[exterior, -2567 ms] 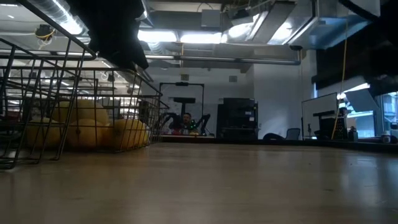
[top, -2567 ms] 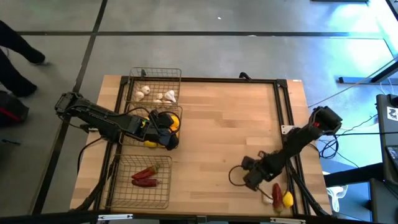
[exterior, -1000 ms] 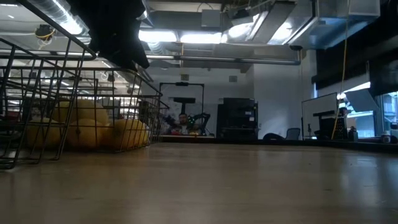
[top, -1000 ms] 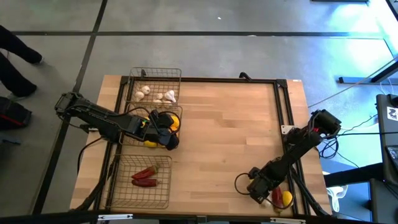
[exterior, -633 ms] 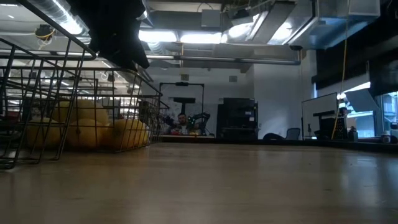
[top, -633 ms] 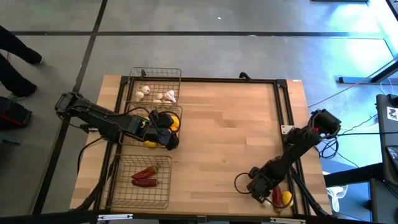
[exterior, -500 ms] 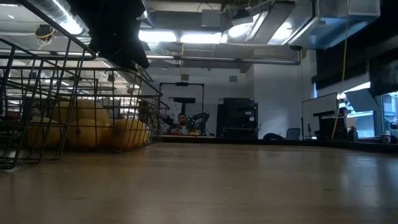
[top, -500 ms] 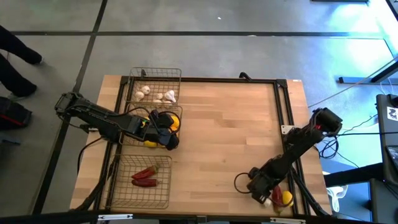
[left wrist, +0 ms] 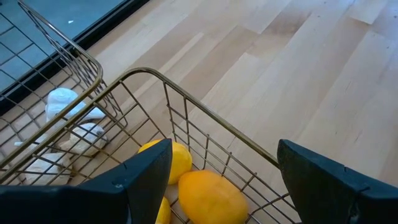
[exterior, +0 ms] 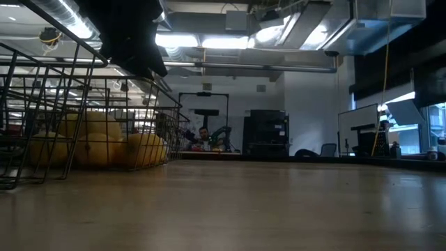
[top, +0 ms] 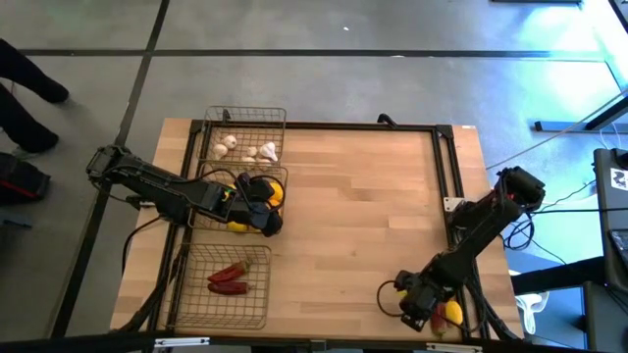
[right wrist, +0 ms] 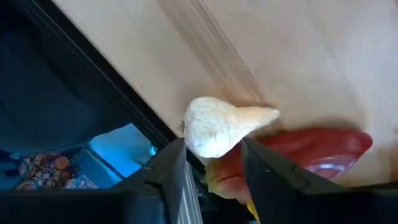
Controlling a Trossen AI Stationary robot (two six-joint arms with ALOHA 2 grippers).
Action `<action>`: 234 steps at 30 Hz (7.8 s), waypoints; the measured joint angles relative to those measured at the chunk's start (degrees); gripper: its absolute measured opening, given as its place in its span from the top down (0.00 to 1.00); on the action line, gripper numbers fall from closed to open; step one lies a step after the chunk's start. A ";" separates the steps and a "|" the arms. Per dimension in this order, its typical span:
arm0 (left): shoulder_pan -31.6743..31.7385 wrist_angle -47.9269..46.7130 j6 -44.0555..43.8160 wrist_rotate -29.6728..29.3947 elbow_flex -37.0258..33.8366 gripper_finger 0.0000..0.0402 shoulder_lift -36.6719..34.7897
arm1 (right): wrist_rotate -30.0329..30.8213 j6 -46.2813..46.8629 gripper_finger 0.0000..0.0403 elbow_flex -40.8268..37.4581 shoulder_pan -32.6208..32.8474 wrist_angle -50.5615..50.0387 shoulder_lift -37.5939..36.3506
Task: Sort produce into baskets
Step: Put the garlic in the top wire basket
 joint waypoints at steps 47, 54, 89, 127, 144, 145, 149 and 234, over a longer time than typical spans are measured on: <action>0.02 2.78 2.57 0.00 0.00 0.29 0.00 | 16.39 -24.02 0.70 8.63 -5.95 -20.87 9.70; 0.85 2.84 2.58 -0.26 0.00 0.29 0.00 | 44.91 -37.07 0.69 12.02 -10.30 -29.48 9.60; 4.58 40.95 17.42 9.24 -0.02 0.29 11.97 | 28.04 -97.49 0.69 -18.53 -46.32 62.14 -8.11; 5.79 50.22 24.66 24.79 0.00 0.54 13.16 | 19.12 -93.06 0.69 -18.51 -42.08 75.67 -4.63; 5.79 51.36 25.32 24.81 0.00 0.89 13.16 | 19.01 -90.95 0.69 -18.51 -42.11 75.46 -4.63; 5.79 51.34 25.55 24.81 0.00 0.92 13.16 | 19.01 -90.48 0.69 -18.51 -42.11 75.60 -4.63; 5.79 51.57 26.35 24.81 0.00 0.97 13.16 | 19.01 -89.93 0.65 -18.51 -42.10 75.93 -4.63; 44.06 -1.26 12.85 6.49 0.00 0.73 7.19 | 19.69 -87.92 0.37 -18.49 -42.15 74.24 -3.54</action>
